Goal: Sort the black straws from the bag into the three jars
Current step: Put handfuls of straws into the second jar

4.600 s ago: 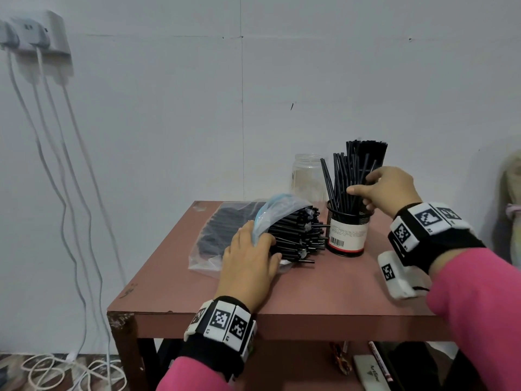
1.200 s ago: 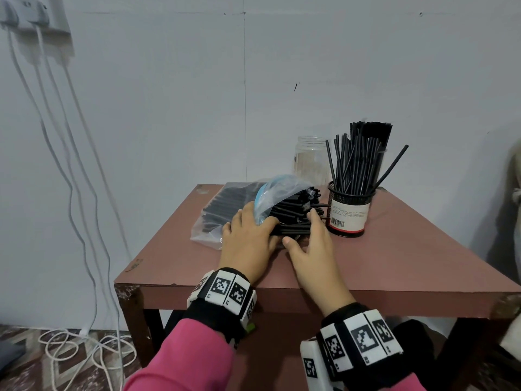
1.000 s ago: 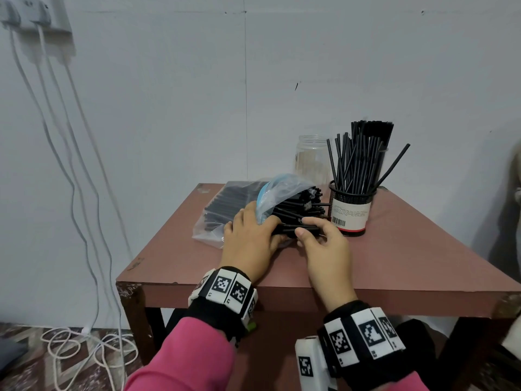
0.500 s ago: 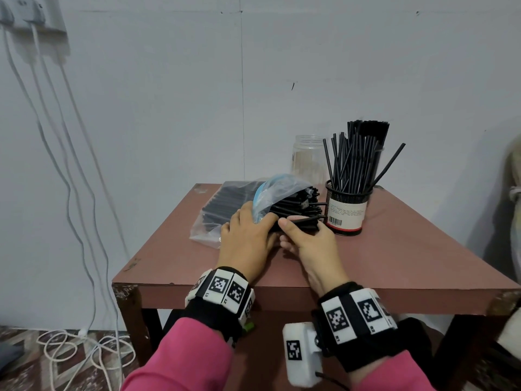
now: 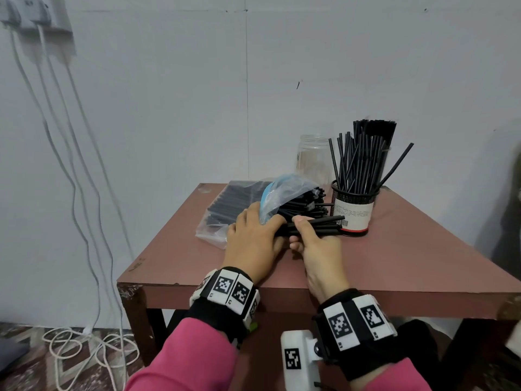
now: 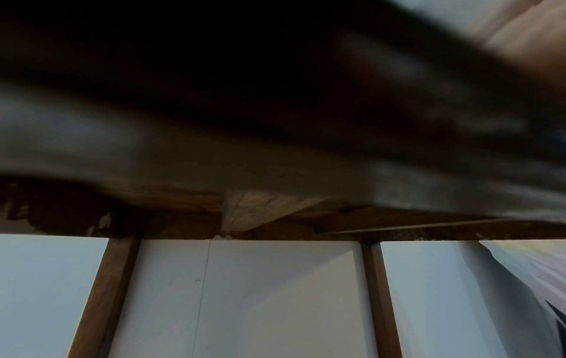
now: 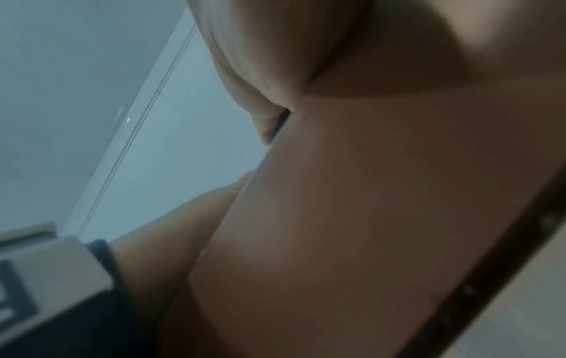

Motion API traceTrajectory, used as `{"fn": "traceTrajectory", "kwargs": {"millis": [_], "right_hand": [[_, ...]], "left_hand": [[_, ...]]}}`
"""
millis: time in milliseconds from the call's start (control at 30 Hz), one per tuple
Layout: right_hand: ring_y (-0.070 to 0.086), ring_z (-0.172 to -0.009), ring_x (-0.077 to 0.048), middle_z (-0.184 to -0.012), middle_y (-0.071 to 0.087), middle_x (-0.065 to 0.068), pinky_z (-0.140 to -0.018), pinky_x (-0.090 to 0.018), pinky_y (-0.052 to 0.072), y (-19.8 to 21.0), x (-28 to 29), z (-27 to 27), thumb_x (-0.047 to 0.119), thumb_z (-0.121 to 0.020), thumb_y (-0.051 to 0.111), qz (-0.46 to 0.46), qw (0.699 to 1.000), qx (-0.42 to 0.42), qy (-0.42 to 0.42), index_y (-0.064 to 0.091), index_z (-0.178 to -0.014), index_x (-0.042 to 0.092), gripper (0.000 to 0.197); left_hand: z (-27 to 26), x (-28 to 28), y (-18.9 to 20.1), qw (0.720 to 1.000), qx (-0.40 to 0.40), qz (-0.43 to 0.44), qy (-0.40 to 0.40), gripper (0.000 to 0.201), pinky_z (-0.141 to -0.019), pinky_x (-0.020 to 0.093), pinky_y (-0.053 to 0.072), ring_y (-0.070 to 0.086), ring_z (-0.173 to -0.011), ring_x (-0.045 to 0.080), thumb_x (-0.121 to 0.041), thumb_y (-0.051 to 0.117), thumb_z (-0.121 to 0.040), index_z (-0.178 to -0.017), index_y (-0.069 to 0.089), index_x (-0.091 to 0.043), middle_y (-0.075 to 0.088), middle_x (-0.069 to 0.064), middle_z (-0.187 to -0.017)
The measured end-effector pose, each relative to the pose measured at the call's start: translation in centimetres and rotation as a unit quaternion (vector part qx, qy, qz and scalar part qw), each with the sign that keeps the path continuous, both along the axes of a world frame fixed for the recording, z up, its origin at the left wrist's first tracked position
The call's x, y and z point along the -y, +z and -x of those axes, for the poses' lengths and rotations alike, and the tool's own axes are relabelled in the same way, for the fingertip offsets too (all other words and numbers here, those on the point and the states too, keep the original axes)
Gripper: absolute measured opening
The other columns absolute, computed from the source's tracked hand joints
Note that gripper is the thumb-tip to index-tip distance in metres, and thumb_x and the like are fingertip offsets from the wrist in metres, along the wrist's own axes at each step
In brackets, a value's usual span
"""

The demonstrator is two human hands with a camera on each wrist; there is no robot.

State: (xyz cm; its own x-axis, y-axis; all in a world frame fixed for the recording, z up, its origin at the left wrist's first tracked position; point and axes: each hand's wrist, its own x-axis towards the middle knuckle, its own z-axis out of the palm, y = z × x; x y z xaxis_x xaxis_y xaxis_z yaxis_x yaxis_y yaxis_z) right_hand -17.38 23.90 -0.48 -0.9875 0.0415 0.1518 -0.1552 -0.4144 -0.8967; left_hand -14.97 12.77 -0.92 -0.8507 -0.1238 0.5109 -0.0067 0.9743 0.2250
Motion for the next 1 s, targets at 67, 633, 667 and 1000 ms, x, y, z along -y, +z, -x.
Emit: {"fn": "traceTrajectory", "kwargs": {"millis": [67,633,667,1000], "right_hand": [[0.051,-0.043,-0.003,-0.050,0.059,0.005,-0.047,-0.021,0.042,-0.2,-0.1,-0.1,0.016,-0.092,0.064,-0.012,0.999,-0.006,-0.034,0.066,-0.073,0.012,0.019],[0.054,-0.045,-0.003,-0.057,0.062,0.003,-0.049,-0.017,0.048,5.1,-8.7,0.9,0.019,-0.093,0.062,-0.169,0.966,-0.163,-0.110,0.065,-0.076,0.017,0.017],[0.054,-0.044,-0.004,-0.053,0.061,0.003,-0.050,-0.018,0.049,5.9,-9.6,1.2,0.020,-0.093,0.062,-0.183,0.962,-0.168,-0.114,0.064,-0.075,0.018,0.018],[0.055,-0.045,-0.007,-0.062,0.061,-0.003,-0.059,-0.027,0.050,16.1,-15.0,5.0,0.025,-0.087,0.064,-0.299,0.900,-0.252,-0.194,0.066,-0.075,0.009,0.020]], "left_hand": [[0.1,0.0,-0.1,1.000,0.008,0.000,0.015,0.034,-0.104,0.045,0.030,0.029,-0.133,0.030,-0.038,0.051,-0.090,-0.123,0.052,-0.030,0.026,0.008,-0.148],[0.2,0.2,0.0,0.998,0.003,-0.056,0.017,0.051,-0.105,0.046,0.035,0.037,-0.130,0.030,-0.052,0.056,-0.087,-0.132,0.036,-0.039,0.023,0.006,-0.149],[0.2,0.2,0.0,0.998,0.004,-0.060,0.016,0.054,-0.105,0.046,0.035,0.037,-0.130,0.030,-0.053,0.056,-0.086,-0.134,0.034,-0.040,0.023,0.006,-0.150],[0.3,0.4,-0.1,0.997,-0.006,-0.080,0.005,0.067,-0.106,0.047,0.035,0.037,-0.132,0.028,-0.057,0.060,-0.083,-0.137,0.025,-0.040,0.025,0.004,-0.149]]}}
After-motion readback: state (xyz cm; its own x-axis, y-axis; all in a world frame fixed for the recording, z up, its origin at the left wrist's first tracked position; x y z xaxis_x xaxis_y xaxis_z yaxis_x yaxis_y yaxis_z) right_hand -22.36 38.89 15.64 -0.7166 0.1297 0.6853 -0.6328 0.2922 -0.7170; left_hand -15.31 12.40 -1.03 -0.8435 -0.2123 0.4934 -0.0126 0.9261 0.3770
